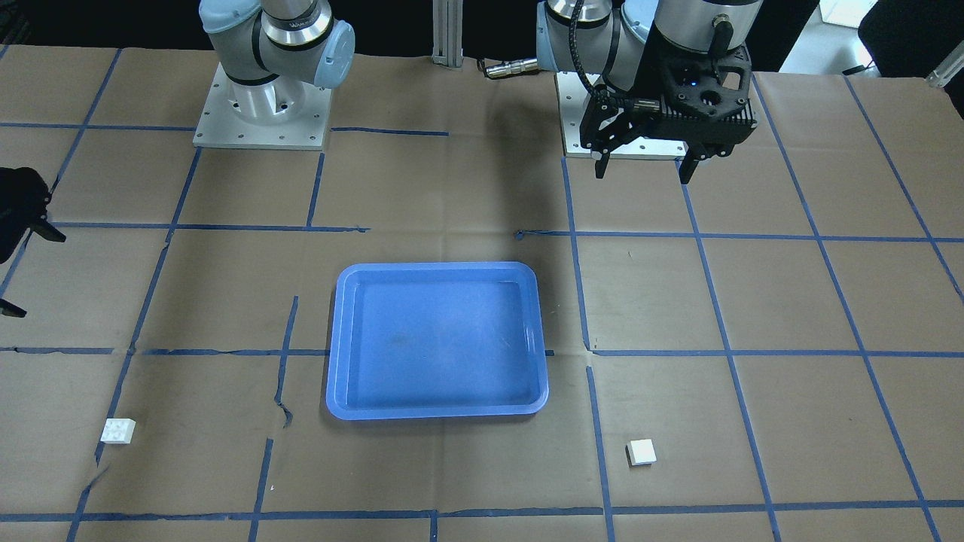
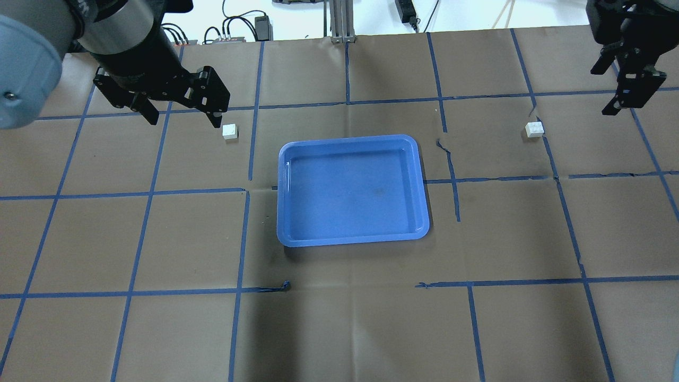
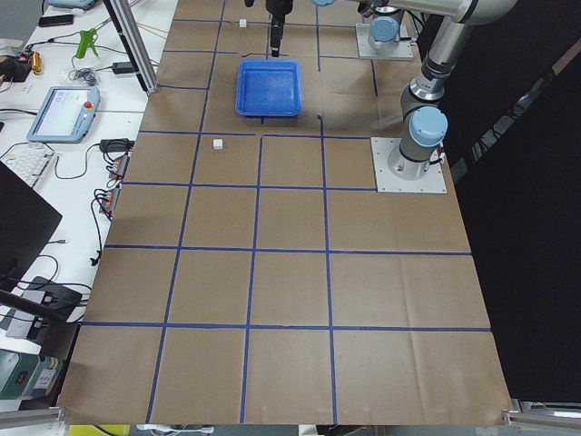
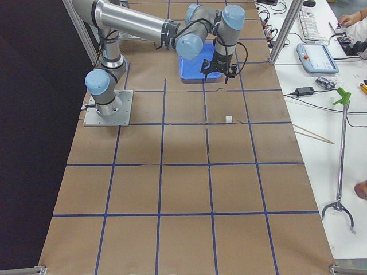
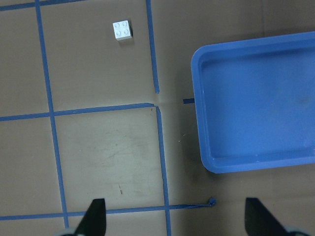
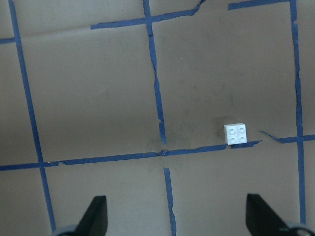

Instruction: Assemble white blocks and place on blue tray

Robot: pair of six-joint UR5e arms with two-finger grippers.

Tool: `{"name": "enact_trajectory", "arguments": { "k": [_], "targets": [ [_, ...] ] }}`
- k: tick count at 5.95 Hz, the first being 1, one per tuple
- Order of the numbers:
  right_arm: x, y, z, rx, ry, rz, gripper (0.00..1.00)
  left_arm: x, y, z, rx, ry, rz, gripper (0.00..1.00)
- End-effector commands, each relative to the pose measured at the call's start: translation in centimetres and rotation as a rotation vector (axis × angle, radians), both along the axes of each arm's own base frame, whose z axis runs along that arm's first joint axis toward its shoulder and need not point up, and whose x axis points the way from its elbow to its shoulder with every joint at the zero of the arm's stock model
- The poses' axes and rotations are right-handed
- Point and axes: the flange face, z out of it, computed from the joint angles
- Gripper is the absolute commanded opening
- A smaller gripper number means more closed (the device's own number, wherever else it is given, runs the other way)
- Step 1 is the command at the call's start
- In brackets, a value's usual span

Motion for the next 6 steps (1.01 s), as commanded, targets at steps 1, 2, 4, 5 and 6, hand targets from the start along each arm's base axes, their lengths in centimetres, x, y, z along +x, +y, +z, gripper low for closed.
{"name": "enact_trajectory", "arguments": {
  "k": [1,2,4,5,6],
  "targets": [
    [-4.0,-1.5,-4.2,-0.032,-0.164,0.089,1.00,-0.1,0.3,0.4,-0.006,0.004,-0.002,0.99],
    [-4.2,-3.7,-7.0,-0.093,-0.235,0.088,1.00,-0.1,0.6,0.7,-0.011,0.007,-0.002,0.99],
    [-6.8,-6.0,-13.9,-0.123,-0.377,0.101,1.00,-0.1,0.7,0.7,-0.006,0.007,-0.002,0.99],
    [-8.4,-6.8,-17.9,-0.125,-0.434,0.089,1.00,-0.1,0.7,0.7,-0.006,0.007,-0.002,0.99],
    [-8.6,-7.5,-21.0,-0.132,-0.492,0.114,1.00,-0.1,0.7,0.7,-0.006,0.007,-0.002,0.99]
  ]
}}
